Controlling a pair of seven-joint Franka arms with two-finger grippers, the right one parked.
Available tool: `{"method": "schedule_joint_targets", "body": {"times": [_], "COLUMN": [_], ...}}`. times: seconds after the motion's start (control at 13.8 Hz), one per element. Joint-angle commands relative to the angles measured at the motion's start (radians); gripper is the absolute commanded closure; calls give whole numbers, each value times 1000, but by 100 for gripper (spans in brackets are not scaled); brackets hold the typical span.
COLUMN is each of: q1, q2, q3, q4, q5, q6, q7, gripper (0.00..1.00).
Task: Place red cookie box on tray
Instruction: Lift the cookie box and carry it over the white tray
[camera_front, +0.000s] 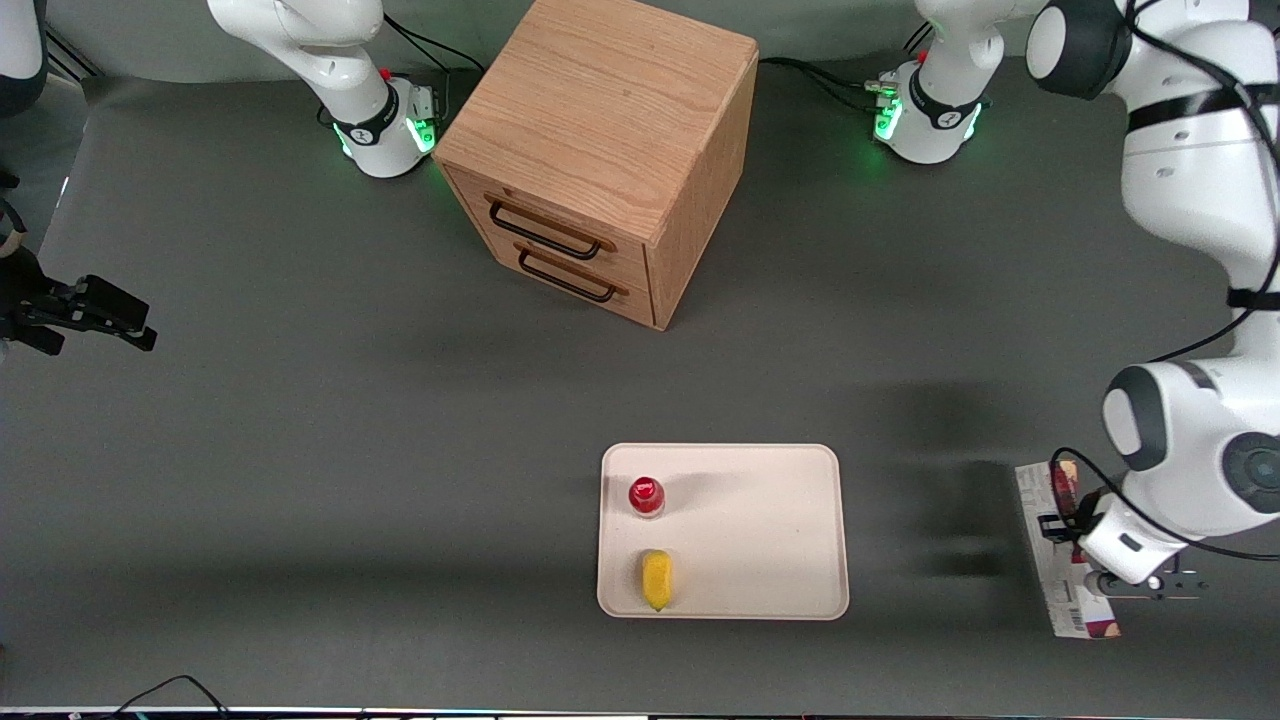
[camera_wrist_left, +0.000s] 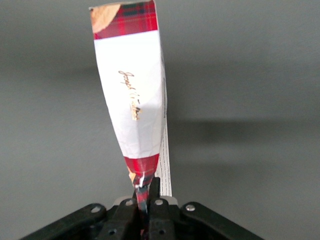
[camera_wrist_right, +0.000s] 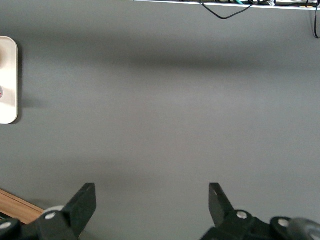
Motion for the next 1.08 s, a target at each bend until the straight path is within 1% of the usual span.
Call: {"method": "schedule_joint_targets", "body": {"times": [0.0,0.14,0.22,0.29,0.43,0.58,0.72,0.8,1.01], "q1": [-22,-97,-126,-154,-162,-163,-163,-165,-188], "q2": [-126,-160,-164,-166,-163,-126,-67,-39,58], "q3": [-1,-2,-10,-36,-138,-239,-322,-346,-370], "q4": [-16,-16,-13,-11,-13,-13,-10,4,23], "q5": [9,9,13,37,128,217,286,307,334], "q6": [-103,-171,-186,-191,-194,-182,-170,-166,-20], "q7": [-98,-176,-260,-340,-469,-574,-627,-638,-628], "gripper": [100,100,100,100,100,100,100,100,100]}}
